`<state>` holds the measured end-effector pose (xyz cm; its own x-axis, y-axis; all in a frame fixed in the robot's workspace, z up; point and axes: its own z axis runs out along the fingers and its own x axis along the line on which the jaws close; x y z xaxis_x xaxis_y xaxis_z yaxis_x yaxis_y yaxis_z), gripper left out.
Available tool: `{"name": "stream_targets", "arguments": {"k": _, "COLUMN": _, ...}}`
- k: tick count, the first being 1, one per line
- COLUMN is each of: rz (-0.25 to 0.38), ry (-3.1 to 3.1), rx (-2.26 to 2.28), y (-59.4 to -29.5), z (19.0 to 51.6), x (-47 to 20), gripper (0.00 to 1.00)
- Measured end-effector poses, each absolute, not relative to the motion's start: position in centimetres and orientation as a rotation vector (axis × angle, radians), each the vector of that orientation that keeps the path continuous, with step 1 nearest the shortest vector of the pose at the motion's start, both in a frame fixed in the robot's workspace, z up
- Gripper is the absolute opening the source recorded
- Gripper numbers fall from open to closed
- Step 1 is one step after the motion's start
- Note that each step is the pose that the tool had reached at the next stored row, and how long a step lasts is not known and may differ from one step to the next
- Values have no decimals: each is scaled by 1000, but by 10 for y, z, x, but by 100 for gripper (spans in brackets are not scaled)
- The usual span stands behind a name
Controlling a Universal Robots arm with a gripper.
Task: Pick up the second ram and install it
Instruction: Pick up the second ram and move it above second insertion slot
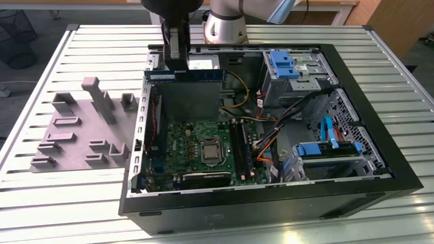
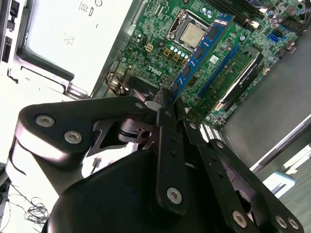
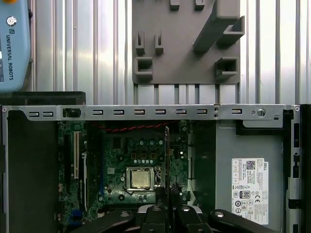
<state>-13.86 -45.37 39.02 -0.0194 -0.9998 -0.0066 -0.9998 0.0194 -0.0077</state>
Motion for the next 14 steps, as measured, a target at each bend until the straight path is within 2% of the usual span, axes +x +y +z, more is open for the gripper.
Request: {"name": "stream_targets", "arguments": {"k": 14, "rz": -1, "ry": 2236, "rx": -2193, "y": -454, "z": 390, "x": -132, "gripper": 14}}
